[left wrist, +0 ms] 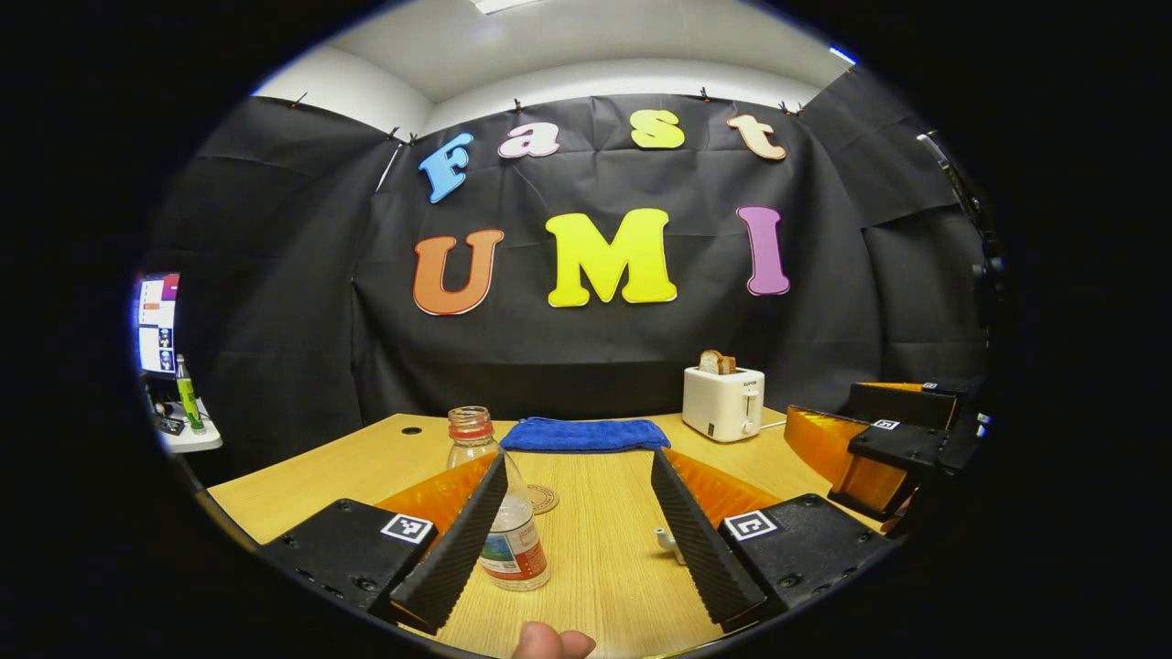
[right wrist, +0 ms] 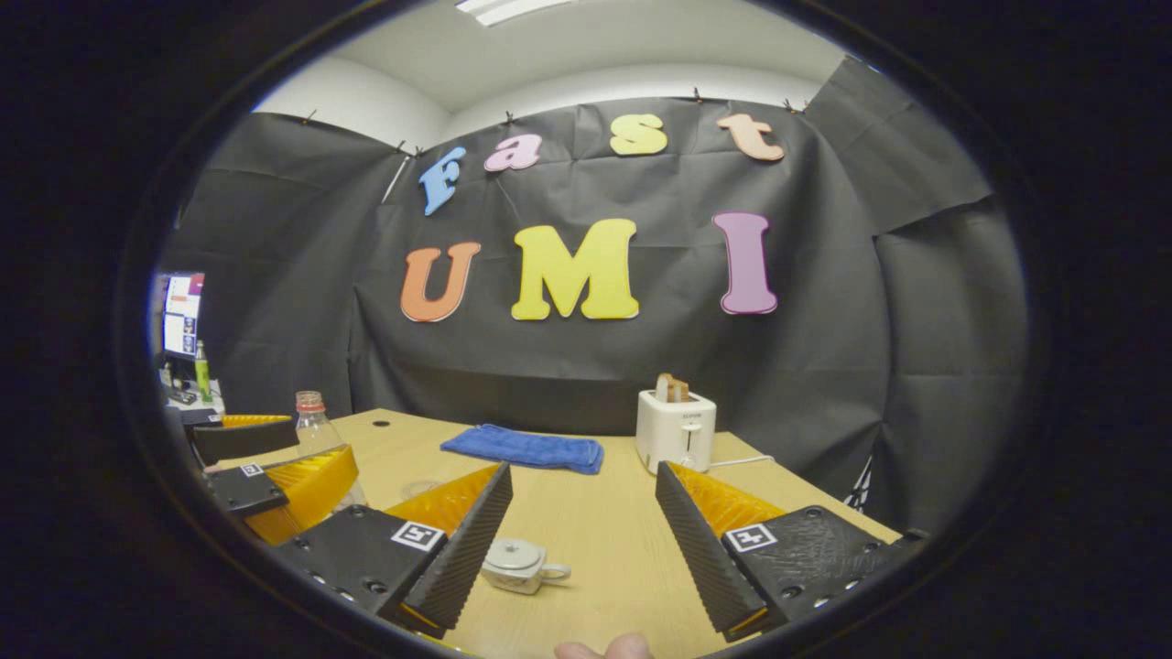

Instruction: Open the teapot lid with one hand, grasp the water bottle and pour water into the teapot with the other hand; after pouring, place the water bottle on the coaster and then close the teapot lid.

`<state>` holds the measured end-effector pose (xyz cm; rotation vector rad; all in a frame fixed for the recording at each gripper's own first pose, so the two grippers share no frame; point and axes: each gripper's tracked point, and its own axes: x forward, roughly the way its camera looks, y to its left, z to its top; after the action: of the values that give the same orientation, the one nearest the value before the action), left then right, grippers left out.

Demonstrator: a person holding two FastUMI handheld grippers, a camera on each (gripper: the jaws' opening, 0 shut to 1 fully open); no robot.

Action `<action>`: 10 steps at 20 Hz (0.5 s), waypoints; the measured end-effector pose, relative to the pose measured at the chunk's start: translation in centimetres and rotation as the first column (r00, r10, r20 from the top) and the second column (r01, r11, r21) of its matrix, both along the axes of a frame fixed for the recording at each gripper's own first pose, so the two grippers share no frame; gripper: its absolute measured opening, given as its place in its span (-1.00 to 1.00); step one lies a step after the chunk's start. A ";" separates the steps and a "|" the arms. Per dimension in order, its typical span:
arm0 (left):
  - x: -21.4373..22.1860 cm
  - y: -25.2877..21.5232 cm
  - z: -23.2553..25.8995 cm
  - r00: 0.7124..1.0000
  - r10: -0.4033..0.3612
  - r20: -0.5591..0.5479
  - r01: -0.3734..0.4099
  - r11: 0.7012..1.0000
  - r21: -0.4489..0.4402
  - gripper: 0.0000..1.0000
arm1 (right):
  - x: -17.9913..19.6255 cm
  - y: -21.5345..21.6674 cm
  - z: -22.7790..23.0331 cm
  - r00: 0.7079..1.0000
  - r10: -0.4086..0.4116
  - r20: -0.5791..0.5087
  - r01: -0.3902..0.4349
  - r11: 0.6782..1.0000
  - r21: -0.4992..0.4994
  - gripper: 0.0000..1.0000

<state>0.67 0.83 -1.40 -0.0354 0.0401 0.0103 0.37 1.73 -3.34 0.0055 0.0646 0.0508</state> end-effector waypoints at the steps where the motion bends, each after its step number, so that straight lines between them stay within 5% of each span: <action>1: 0.0 0.0 -0.2 1.000 -0.002 -0.006 0.002 1.000 0.000 0.99 | 0.2 0.1 -0.1 1.000 0.001 -0.003 -0.001 1.000 0.000 0.91; 10: -0.4 1.5 -0.3 0.999 0.040 -0.012 -0.040 0.999 -0.018 0.99 | 0.8 2.7 -4.1 0.996 0.036 -0.077 -0.034 0.999 0.029 0.91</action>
<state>0.23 2.35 -1.70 -0.0543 0.0512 0.0498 1.20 4.45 -7.41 0.0342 0.1421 0.0869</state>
